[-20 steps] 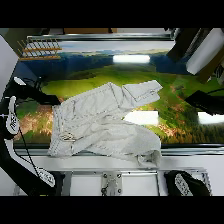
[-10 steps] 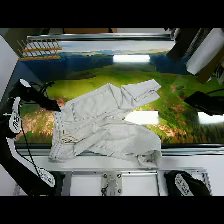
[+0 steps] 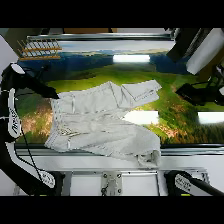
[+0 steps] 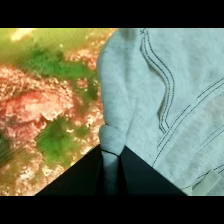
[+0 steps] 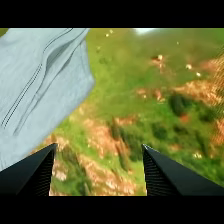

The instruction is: Fold the clothes and pants, and hang the long-sleeved shirts on hangers.

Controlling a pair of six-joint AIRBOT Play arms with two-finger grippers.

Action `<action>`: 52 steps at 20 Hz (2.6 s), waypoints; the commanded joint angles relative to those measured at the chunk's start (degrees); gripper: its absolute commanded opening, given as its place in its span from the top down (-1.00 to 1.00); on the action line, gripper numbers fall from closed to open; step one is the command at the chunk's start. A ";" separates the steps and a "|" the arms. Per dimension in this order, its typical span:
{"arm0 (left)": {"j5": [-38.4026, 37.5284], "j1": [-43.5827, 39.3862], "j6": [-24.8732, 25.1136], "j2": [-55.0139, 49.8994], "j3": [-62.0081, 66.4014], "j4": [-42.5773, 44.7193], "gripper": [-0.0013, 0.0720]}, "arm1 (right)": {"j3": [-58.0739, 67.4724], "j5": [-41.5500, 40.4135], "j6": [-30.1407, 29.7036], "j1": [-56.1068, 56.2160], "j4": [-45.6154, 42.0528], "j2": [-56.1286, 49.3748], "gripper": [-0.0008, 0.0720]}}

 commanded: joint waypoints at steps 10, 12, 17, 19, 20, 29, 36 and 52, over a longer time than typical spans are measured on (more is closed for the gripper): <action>-1.14 -3.26 -0.20 0.35 0.44 5.97 0.91 | 25.51 -9.33 0.61 5.75 4.15 -36.96 -0.61; -0.81 -3.26 -0.20 0.35 0.44 5.95 0.90 | 25.70 -13.05 0.66 7.61 4.22 -37.62 -0.61; -0.39 -3.23 -0.17 0.33 0.44 5.97 0.90 | 25.75 -17.68 0.59 11.17 5.99 -39.50 -0.18; 0.48 -3.04 -0.17 0.35 0.44 5.99 0.91 | 25.77 -17.46 -1.46 11.78 5.97 -38.64 0.92; 0.31 -2.69 -0.17 0.35 0.46 6.01 0.91 | 25.77 -17.29 -1.31 11.69 5.25 -37.09 0.92; 1.95 5.14 -0.17 7.58 -8.87 5.95 0.91 | 9.79 1.73 3.65 -1.88 -27.74 0.61 0.92; 6.97 3.67 -0.17 11.37 -17.73 5.49 0.91 | 2.32 1.88 9.68 -16.26 -23.45 5.95 0.92; 9.90 -0.22 -0.20 11.19 -17.73 5.51 0.91 | -15.23 6.05 2.49 -17.18 -0.66 0.72 -0.81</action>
